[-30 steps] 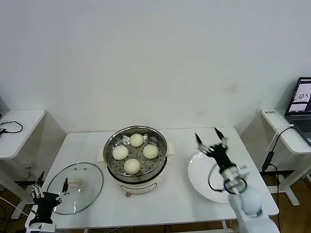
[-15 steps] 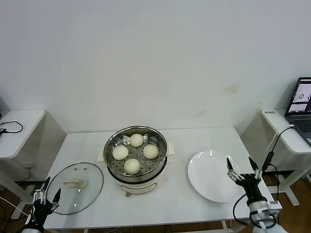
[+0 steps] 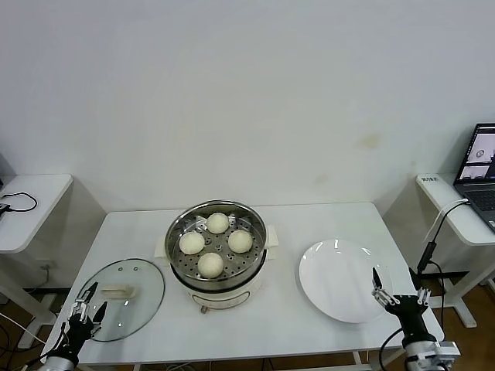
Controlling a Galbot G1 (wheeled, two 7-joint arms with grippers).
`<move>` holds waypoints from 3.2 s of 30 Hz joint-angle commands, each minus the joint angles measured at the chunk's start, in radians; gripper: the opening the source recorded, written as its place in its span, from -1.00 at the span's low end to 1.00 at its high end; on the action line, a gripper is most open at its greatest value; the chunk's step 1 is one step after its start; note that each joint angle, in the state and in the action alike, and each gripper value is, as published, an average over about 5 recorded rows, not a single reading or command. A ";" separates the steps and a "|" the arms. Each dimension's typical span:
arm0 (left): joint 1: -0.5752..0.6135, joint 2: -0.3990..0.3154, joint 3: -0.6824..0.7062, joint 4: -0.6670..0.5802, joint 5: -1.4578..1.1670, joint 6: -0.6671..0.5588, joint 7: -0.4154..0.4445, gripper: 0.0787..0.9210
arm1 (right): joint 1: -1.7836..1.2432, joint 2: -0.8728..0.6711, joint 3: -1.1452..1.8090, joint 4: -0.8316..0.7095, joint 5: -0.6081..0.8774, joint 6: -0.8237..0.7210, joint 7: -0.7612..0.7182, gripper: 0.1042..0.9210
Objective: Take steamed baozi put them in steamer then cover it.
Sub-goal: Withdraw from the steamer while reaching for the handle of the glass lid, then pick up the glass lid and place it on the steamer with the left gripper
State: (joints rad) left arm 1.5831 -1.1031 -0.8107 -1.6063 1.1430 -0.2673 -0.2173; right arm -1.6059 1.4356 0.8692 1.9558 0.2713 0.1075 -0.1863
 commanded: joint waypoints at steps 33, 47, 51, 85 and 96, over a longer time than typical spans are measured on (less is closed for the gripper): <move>-0.290 0.036 0.115 0.220 0.052 0.007 0.025 0.77 | -0.047 0.033 0.027 0.005 -0.026 0.017 -0.010 0.76; -0.291 0.037 0.119 0.256 0.041 0.003 0.014 0.26 | -0.049 0.035 0.024 0.006 -0.028 0.021 -0.011 0.76; -0.284 0.037 0.120 0.253 0.010 0.000 -0.007 0.00 | -0.048 0.035 0.021 0.007 -0.031 0.022 -0.011 0.76; -0.101 0.053 -0.005 -0.434 -0.172 0.480 0.276 -0.87 | -0.042 0.009 -0.042 0.019 -0.113 0.035 -0.030 0.76; -0.264 0.132 0.289 -0.513 -0.201 0.577 0.314 -0.87 | -0.032 0.025 -0.088 0.001 -0.266 0.064 -0.033 0.76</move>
State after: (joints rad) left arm 1.4332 -1.0257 -0.7323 -1.9904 0.9694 0.1885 0.0246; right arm -1.6456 1.4536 0.8069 1.9650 0.1165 0.1600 -0.2185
